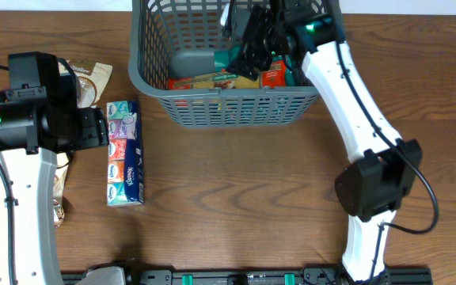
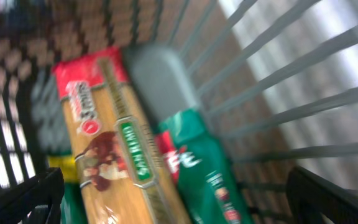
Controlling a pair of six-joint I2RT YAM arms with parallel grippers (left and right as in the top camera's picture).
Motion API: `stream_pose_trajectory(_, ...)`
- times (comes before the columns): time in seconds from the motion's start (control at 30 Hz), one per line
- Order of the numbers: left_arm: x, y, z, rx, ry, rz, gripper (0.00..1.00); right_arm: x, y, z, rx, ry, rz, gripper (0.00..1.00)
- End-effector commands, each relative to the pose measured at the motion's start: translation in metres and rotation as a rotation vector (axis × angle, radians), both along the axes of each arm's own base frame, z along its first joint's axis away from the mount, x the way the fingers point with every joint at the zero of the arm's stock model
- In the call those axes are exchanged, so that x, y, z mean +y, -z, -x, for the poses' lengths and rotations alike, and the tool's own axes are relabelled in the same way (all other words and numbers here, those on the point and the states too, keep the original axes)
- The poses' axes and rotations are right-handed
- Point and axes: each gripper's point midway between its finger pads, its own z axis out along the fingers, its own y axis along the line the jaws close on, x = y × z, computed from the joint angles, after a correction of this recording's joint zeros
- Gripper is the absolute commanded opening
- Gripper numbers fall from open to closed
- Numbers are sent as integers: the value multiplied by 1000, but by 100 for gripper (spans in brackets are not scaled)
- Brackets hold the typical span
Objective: Pack container
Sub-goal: 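Move the right gripper to the light-blue packet and grasp it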
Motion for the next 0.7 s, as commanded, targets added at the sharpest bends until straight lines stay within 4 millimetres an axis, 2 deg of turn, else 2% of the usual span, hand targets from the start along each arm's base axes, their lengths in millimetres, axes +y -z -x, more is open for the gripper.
stream_pose_trajectory(0.0, 1, 0, 1, 2, 8, -6, 77, -3, -98, 15, -84, 88, -183, 99)
stream_pose_trajectory(0.13, 1, -1, 0, 3, 16, -9, 77, -41, -158, 36, -115, 175, -239, 99)
stream_pose_trajectory(0.27, 1, 0, 1, 3, 15, -8, 77, -104, -186, 69, -50, 329, -253, 99)
stream_pose_trajectory(0.37, 1, 0, 1, 3, 8, -5, 77, -155, -187, 101, 47, 481, -254, 99)
stream_pose_trajectory(0.47, 1, 0, 1, 2, 8, -5, 77, -194, -177, 136, 155, 602, -228, 99)
stream_pose_trajectory(0.57, 1, 0, 1, 1, -6, 0, 77, -219, -160, 167, 244, 673, -146, 99)
stream_pose_trajectory(0.6, 1, 0, 1, 0, -7, 1, 77, -228, -156, 170, 254, 729, -127, 99)
stream_pose_trajectory(0.67, 1, 0, 1, 0, -10, 2, 77, -232, -152, 175, 269, 767, -121, 99)
